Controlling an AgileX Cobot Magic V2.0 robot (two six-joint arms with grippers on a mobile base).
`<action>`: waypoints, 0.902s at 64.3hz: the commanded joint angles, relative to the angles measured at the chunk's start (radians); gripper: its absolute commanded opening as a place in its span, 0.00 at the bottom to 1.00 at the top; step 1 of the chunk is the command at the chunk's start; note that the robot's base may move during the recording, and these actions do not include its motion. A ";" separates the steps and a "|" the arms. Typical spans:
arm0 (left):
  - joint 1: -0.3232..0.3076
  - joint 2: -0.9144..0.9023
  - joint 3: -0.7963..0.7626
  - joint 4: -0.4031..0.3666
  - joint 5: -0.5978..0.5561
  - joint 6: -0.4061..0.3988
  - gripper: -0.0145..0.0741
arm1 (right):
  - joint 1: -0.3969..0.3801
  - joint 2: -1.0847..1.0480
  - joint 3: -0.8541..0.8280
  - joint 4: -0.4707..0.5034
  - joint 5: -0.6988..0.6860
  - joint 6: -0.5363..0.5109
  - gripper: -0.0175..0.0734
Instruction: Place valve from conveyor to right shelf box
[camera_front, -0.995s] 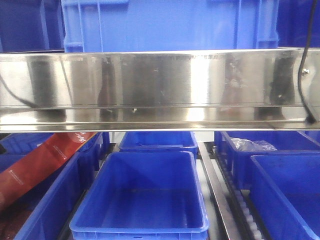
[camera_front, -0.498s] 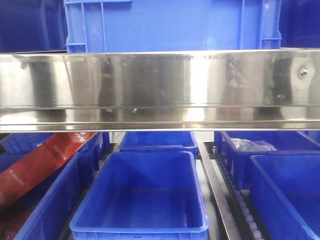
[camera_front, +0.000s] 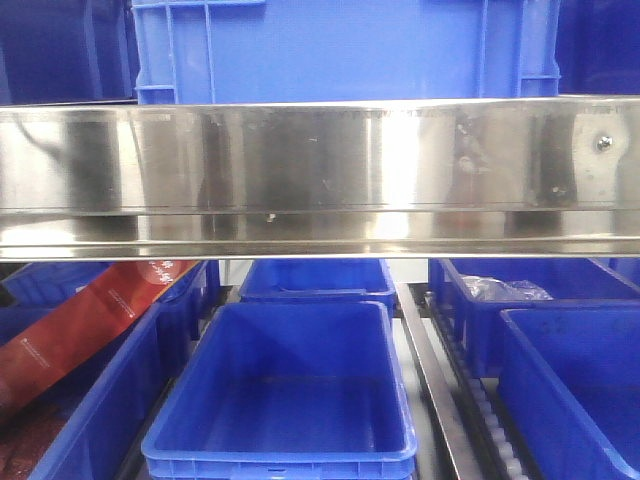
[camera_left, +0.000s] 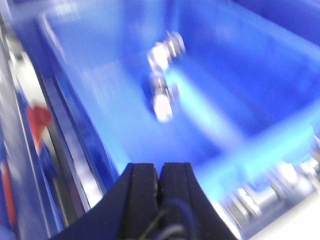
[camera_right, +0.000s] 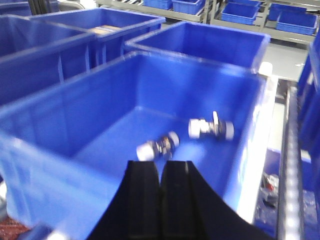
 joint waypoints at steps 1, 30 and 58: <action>0.002 -0.123 0.161 -0.001 -0.151 -0.008 0.04 | -0.003 -0.099 0.127 -0.010 -0.110 -0.005 0.02; 0.002 -0.800 1.145 -0.001 -0.823 -0.008 0.04 | -0.003 -0.469 0.663 -0.010 -0.266 -0.005 0.02; 0.002 -1.093 1.506 -0.021 -1.029 -0.008 0.04 | -0.003 -0.534 0.881 -0.010 -0.432 -0.005 0.02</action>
